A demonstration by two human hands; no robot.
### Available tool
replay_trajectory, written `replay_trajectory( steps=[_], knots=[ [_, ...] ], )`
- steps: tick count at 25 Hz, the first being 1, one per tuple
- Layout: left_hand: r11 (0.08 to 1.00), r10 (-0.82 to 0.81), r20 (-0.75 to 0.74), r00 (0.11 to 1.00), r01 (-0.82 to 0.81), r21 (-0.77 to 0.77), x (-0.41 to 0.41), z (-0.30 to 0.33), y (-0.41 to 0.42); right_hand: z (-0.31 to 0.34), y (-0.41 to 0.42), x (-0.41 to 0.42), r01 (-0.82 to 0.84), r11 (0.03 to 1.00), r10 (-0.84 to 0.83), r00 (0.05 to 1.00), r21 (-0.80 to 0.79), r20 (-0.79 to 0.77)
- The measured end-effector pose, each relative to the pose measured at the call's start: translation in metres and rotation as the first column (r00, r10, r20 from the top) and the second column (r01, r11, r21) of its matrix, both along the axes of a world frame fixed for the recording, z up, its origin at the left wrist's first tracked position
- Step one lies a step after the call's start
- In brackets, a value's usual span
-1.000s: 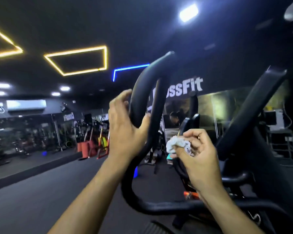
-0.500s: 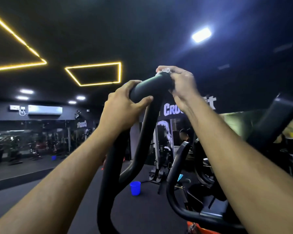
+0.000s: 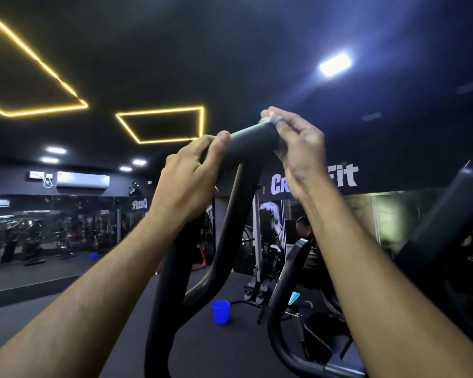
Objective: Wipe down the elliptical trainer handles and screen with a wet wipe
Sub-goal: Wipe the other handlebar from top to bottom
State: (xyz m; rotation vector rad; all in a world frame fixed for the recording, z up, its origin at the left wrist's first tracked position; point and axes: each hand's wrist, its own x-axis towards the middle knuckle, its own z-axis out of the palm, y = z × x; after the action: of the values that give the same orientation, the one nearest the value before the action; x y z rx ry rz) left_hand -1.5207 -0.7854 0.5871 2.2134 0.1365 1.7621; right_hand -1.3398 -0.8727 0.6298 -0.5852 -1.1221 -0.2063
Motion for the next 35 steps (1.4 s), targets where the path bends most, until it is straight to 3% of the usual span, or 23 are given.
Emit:
replay_trajectory(
  steps=[2,3,5,8,11,13,19,24,26,29,31,33,35],
  knots=[
    [0.999,-0.005,0.015,1.000,0.005,-0.035,0.000,0.000,-0.001,0.004,0.001,0.000,-0.175,0.982,0.173,0.984,-0.077,-0.033],
    [0.999,0.001,0.018,1.000,0.000,-0.048,0.000,0.001,0.000,-0.003,0.001,-0.001,-0.178,0.980,0.173,0.983,-0.094,-0.057],
    [0.998,0.009,0.030,1.000,-0.007,-0.069,0.000,0.002,0.002,-0.025,0.001,0.002,-0.095,0.991,0.089,0.994,-0.091,-0.068],
    [0.996,0.002,0.039,0.999,0.001,-0.089,0.002,0.001,0.005,-0.043,-0.010,0.007,0.102,0.992,-0.098,0.994,0.078,-0.049],
    [0.996,-0.003,0.047,0.999,0.007,-0.085,0.003,0.000,0.005,-0.023,-0.012,-0.004,0.379,0.887,-0.390,0.921,0.265,-0.011],
    [0.998,0.011,0.046,0.999,-0.008,-0.063,0.003,0.000,0.006,-0.024,0.001,-0.020,0.503,0.818,-0.529,0.848,0.279,0.023],
    [0.999,0.034,0.065,0.997,-0.031,-0.041,0.004,-0.002,0.005,-0.069,0.011,-0.019,0.468,0.865,-0.451,0.883,0.179,-0.128],
    [0.999,0.025,0.067,0.997,-0.022,-0.033,0.006,-0.003,0.003,-0.072,0.029,-0.025,0.631,0.701,-0.664,0.747,0.333,-0.018],
    [0.999,0.015,0.072,0.997,-0.013,-0.035,0.005,-0.003,0.004,-0.084,0.033,-0.020,0.613,0.725,-0.655,0.755,0.315,0.036],
    [0.999,0.026,0.069,0.997,-0.024,-0.027,0.007,-0.003,0.005,-0.102,0.026,-0.013,0.554,0.819,-0.569,0.818,0.150,0.084],
    [1.000,0.007,0.072,0.997,-0.005,-0.028,0.007,-0.004,0.006,-0.086,0.022,-0.009,0.340,0.928,-0.339,0.940,0.154,-0.039],
    [0.999,0.004,0.071,0.997,-0.001,-0.042,0.007,-0.005,0.005,-0.060,0.023,-0.011,0.160,0.955,-0.120,0.979,0.251,-0.167],
    [0.998,0.023,0.066,0.998,-0.019,-0.056,0.006,-0.004,0.004,-0.057,0.034,-0.021,0.205,0.941,-0.155,0.968,0.269,-0.198]
  ],
)
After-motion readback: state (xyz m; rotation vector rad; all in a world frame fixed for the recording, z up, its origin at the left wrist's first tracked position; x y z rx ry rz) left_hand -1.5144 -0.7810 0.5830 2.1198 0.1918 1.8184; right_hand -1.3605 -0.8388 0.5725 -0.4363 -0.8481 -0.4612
